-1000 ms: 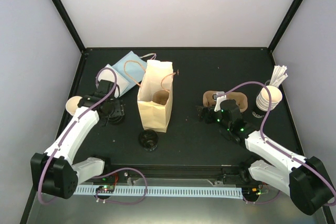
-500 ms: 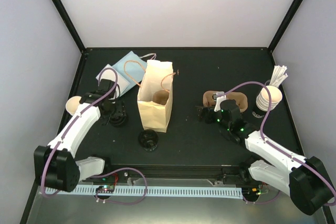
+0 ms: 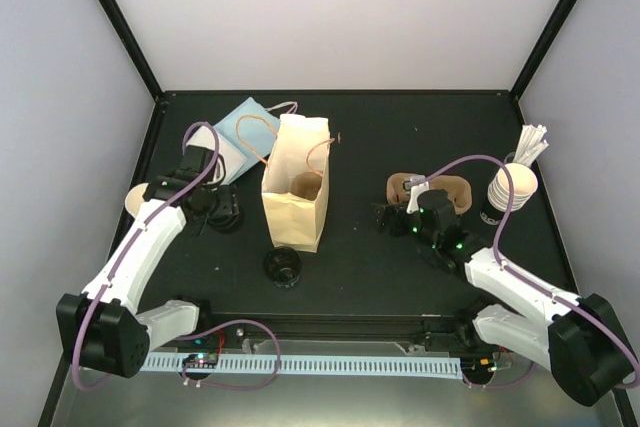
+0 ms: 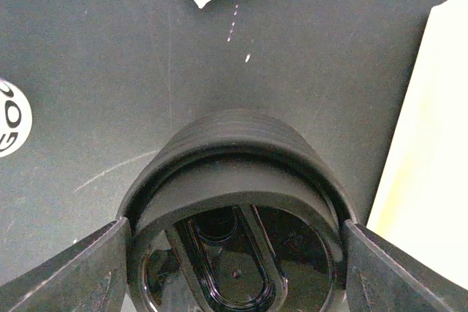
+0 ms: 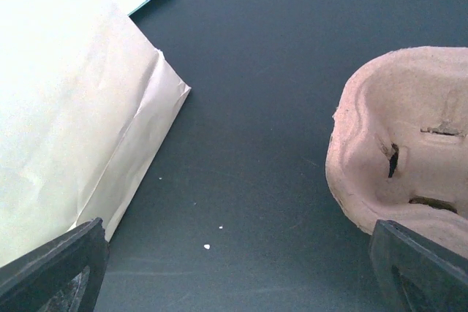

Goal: Pack the takeout coffee

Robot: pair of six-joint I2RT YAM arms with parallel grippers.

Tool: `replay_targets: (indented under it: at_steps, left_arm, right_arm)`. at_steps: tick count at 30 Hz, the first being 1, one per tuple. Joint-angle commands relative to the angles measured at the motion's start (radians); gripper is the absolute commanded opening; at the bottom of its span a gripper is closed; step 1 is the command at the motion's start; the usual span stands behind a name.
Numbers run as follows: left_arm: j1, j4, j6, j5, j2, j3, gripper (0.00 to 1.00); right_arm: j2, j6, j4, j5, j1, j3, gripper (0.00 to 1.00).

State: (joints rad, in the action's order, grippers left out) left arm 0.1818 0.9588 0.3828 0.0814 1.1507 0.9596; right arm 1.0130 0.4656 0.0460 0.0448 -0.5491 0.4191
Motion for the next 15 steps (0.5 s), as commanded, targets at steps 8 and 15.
replay_targets:
  at_steps: [8,15]
  left_arm:
    - [-0.054,-0.204,-0.012,-0.049,-0.096,-0.165,0.84]
    - [-0.014,-0.07,0.006,0.004,-0.021,-0.031,0.8]
  right_arm:
    - [0.0,-0.013,0.029,0.012,0.002,0.015,1.0]
    - [-0.003,-0.013,0.023,0.005,0.002,0.016,1.0]
